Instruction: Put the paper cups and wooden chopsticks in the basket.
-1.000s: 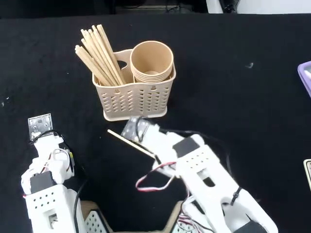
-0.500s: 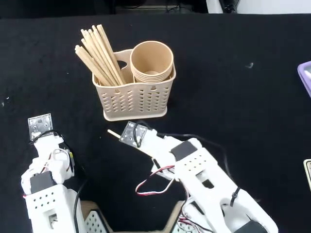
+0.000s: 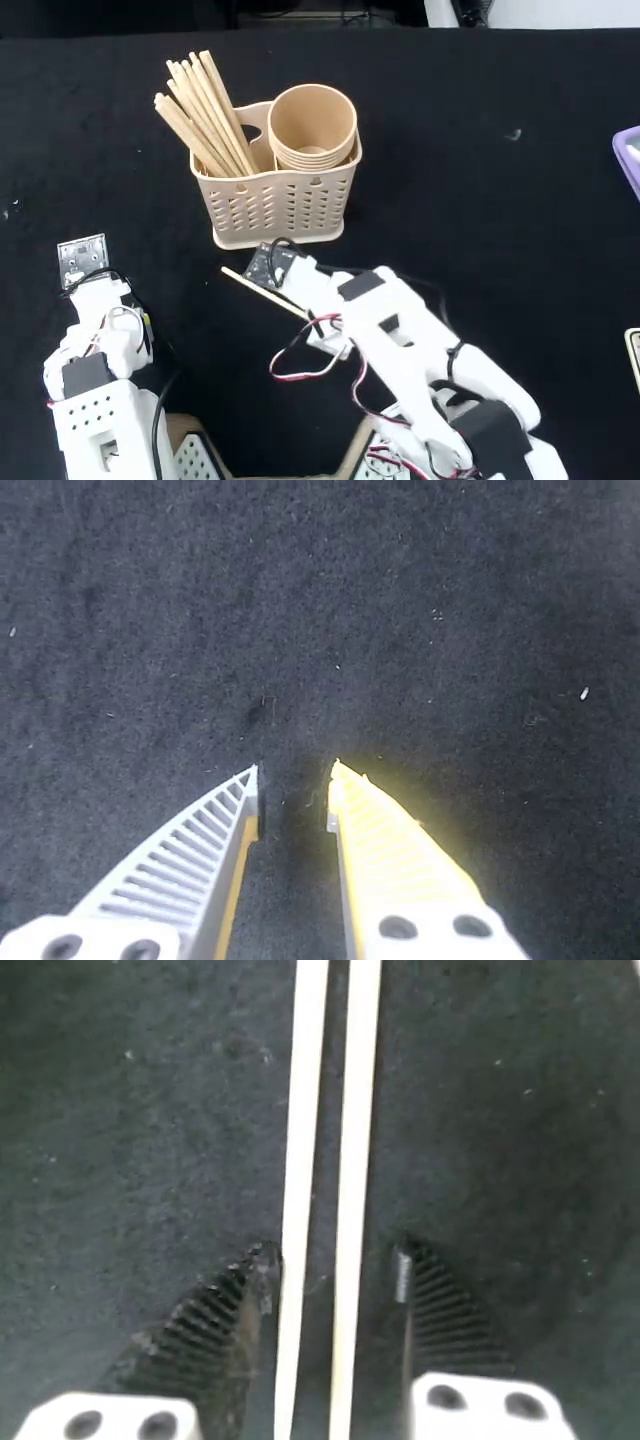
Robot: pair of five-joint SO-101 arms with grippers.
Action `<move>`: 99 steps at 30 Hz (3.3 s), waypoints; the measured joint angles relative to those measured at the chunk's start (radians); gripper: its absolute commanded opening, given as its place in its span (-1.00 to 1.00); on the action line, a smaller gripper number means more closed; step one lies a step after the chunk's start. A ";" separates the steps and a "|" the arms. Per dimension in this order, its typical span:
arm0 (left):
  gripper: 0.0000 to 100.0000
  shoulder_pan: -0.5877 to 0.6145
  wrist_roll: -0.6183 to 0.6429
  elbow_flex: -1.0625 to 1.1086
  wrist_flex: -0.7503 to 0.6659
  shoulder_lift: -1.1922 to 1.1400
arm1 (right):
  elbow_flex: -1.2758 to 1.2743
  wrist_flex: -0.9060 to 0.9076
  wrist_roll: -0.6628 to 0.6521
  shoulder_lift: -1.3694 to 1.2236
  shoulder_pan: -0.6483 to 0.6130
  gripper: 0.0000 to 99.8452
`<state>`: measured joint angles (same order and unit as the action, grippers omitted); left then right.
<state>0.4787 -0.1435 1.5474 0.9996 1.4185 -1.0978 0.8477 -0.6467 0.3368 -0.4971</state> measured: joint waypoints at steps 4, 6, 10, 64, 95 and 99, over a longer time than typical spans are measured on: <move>-0.75 0.000 0.000 0.000 0.000 0.000 | 0.014 -0.006 0.000 -0.005 0.009 -0.98; -0.75 0.000 0.000 0.000 0.000 0.000 | 0.017 -0.006 0.000 -0.009 0.011 -0.98; -0.75 0.000 0.000 0.000 0.000 0.000 | 0.020 -0.002 0.000 -0.012 0.028 -0.98; -0.75 0.000 0.000 0.009 0.000 0.000 | 0.543 -0.747 0.493 0.212 -0.107 -0.98; -0.75 0.000 0.000 0.009 0.000 0.000 | 0.614 -0.417 0.624 0.224 -0.057 -0.89; -0.75 0.000 0.000 0.009 0.000 0.000 | 0.615 -0.230 0.624 0.453 -0.057 -0.96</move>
<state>0.4787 -0.1435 1.5566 0.9996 1.4185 -0.4826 0.6176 -0.0222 0.7894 -0.5539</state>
